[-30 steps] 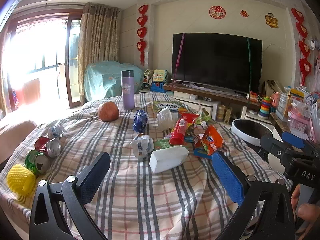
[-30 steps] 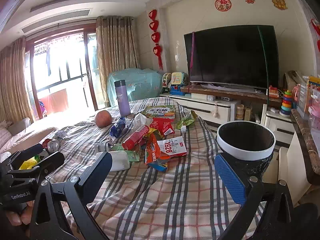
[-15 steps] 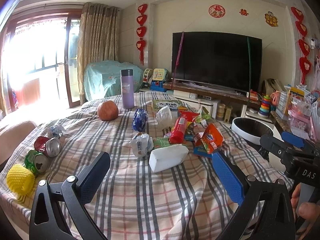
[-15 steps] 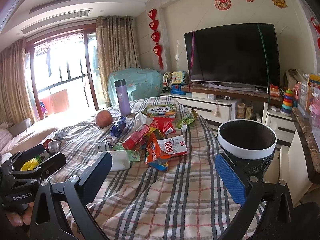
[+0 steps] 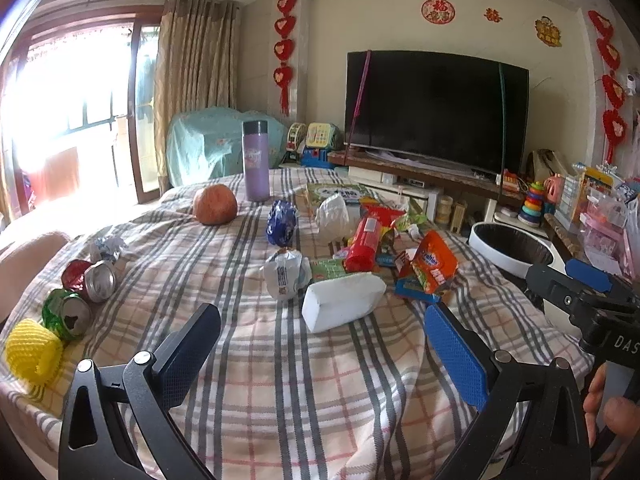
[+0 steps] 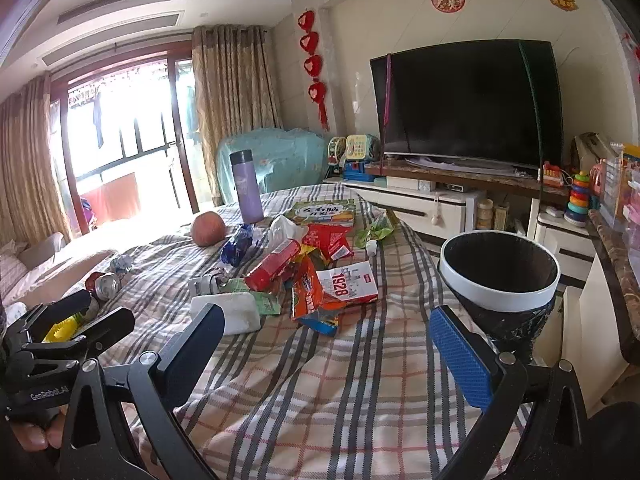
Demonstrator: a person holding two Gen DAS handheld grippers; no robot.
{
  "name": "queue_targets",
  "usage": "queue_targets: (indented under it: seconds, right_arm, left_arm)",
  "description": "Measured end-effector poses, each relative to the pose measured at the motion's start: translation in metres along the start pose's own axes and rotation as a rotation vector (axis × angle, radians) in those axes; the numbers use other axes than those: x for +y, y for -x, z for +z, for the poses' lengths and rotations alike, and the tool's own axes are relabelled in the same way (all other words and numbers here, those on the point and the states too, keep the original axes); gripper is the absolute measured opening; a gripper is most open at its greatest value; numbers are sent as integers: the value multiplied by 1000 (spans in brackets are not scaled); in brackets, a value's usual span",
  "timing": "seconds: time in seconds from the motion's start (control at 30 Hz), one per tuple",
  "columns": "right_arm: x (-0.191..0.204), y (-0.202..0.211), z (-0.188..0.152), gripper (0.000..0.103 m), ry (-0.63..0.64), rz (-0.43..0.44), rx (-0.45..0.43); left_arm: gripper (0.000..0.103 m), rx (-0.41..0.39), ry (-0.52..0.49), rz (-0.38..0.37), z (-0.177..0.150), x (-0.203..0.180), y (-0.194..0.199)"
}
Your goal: Collect trash
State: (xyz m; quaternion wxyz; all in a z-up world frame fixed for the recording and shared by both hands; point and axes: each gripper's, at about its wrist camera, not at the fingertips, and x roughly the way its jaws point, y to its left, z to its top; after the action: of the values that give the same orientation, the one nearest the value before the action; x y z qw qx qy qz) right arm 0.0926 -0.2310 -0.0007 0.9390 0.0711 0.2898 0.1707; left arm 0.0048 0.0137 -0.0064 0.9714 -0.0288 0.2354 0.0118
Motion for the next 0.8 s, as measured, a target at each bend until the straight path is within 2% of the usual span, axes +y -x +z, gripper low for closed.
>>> queue_targets:
  seconds: [0.33, 0.8]
  right_arm:
    - [-3, -17, -3, 103, -17, 25, 54]
    - [-9, -55, -5, 102, -30, 92, 154]
  left_arm:
    - [102, 61, -7, -5, 4, 7, -25]
    - [102, 158, -63, -47, 18, 24, -85]
